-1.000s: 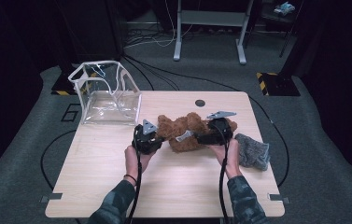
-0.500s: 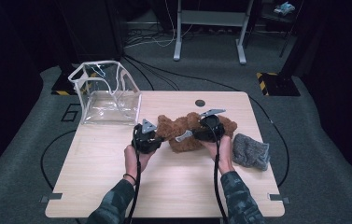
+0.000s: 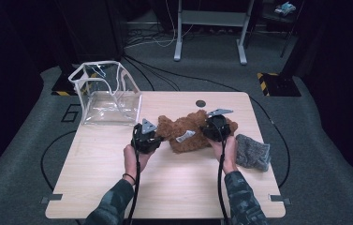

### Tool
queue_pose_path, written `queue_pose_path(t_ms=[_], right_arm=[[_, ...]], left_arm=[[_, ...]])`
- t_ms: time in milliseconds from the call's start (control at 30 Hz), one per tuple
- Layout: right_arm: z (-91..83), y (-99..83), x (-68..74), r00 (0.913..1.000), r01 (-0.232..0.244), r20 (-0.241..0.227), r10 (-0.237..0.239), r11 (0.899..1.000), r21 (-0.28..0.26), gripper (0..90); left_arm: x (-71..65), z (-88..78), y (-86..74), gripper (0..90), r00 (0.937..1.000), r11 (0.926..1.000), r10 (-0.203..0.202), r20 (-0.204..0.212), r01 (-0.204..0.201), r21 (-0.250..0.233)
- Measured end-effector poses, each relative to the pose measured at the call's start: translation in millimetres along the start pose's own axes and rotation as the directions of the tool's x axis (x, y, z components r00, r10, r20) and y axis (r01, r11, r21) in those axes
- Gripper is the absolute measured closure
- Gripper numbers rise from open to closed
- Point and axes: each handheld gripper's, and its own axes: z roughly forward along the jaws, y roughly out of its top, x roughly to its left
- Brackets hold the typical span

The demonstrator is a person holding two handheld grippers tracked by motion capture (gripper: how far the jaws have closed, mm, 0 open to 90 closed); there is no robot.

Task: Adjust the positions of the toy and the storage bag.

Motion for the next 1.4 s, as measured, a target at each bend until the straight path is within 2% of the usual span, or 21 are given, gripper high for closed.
queue_pose_path(t_ms=[67,267,667,800,1133,1200,1400], right_arm=[[-0.3,2.2,-0.5,0.9999,0.011,0.005,-0.011,1.000,-0.002,76.4],[-3.0,5.8,-3.4,0.9999,0.001,0.013,-0.001,1.000,-0.010,77.1],[-11.5,14.2,-7.7,0.9996,0.017,0.024,-0.016,0.999,-0.040,77.4],[-15.6,18.0,-8.2,0.9989,0.040,0.024,-0.039,0.998,-0.054,77.5],[-16.4,21.8,-11.5,0.9992,0.038,0.010,-0.037,0.998,-0.056,77.4],[-17.2,22.7,-11.9,0.9993,0.037,0.010,-0.037,0.998,-0.050,77.3],[-16.9,25.1,-14.1,0.9993,0.038,0.002,-0.038,0.998,-0.047,77.2]], left_arm=[[-0.3,-1.3,1.6,73.2,1.0000,1.0000,-0.002,-0.004,0.002,-0.009],[-3.6,-6.5,5.8,73.7,0.9998,0.9996,0.011,-0.015,-0.012,-0.027],[-9.2,-19.8,14.3,74.0,0.9996,0.9973,0.025,-0.016,-0.026,-0.069],[-10.5,-24.9,15.6,73.9,0.9995,0.9963,0.030,-0.013,-0.031,-0.081],[-20.5,-36.3,15.7,73.9,0.9992,0.9930,0.038,0.010,-0.037,-0.113],[-22.0,-37.1,15.9,74.0,0.9992,0.9926,0.033,0.021,-0.030,-0.118],[-34.2,-43.2,18.5,73.9,0.9964,0.9911,0.059,0.061,-0.051,-0.123]])
